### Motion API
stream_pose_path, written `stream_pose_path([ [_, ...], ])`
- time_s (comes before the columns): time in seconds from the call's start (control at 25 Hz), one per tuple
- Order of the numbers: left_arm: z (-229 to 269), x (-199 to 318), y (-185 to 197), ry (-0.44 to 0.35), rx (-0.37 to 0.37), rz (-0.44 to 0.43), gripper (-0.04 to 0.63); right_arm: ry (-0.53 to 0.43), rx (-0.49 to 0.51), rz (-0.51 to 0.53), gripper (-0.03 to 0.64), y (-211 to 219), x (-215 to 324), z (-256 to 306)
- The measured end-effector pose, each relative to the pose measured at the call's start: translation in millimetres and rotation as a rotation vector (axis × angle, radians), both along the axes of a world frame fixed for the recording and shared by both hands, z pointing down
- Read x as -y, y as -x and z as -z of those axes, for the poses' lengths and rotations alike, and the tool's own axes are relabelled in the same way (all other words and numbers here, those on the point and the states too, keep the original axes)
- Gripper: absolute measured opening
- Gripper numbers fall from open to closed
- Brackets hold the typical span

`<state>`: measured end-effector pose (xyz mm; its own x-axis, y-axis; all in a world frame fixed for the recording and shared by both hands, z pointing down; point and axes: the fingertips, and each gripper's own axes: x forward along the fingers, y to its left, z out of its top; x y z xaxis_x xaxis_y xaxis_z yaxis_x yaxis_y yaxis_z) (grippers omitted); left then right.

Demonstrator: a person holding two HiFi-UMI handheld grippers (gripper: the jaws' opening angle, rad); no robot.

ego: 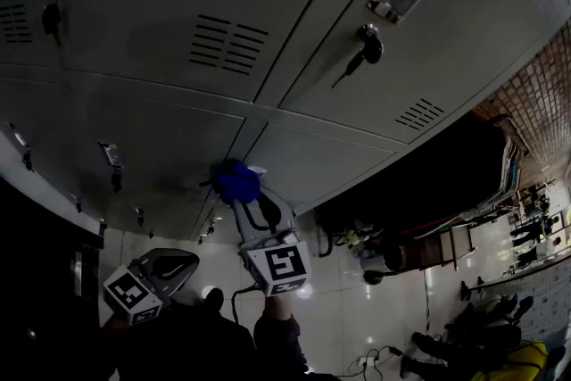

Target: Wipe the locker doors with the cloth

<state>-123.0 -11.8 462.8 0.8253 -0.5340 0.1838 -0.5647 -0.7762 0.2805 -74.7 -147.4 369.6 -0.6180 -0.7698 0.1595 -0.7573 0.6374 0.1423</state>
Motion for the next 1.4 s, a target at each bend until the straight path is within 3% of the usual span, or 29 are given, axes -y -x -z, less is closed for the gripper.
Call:
stream_pose_path([
  [0.24, -2, 4, 17, 0.004, 0.013, 0.014, -0.003, 0.015, -0.001, -0.032, 0.118, 4, 9, -7],
  [0.44, -2, 5, 4, 0.002, 0.016, 0.013, -0.003, 0.017, -0.001, -0.036, 0.118, -11, 11, -8],
  [0.64, 0, 5, -27, -0.002, 0.02, 0.003, -0.003, 0.013, -0.001, -0.045, 0.118, -42, 12, -7],
  [1.08, -2, 8, -114, 0.003, 0.018, -0.009, -0.003, 0.02, 0.009, -0.151, 0.118, -161, 29, -15],
  [1.4, -6, 10, -160, 0.0, 0.003, -0.026, -0.003, 0.013, -0.016, -0.218, 0.118, -214, 35, -21],
])
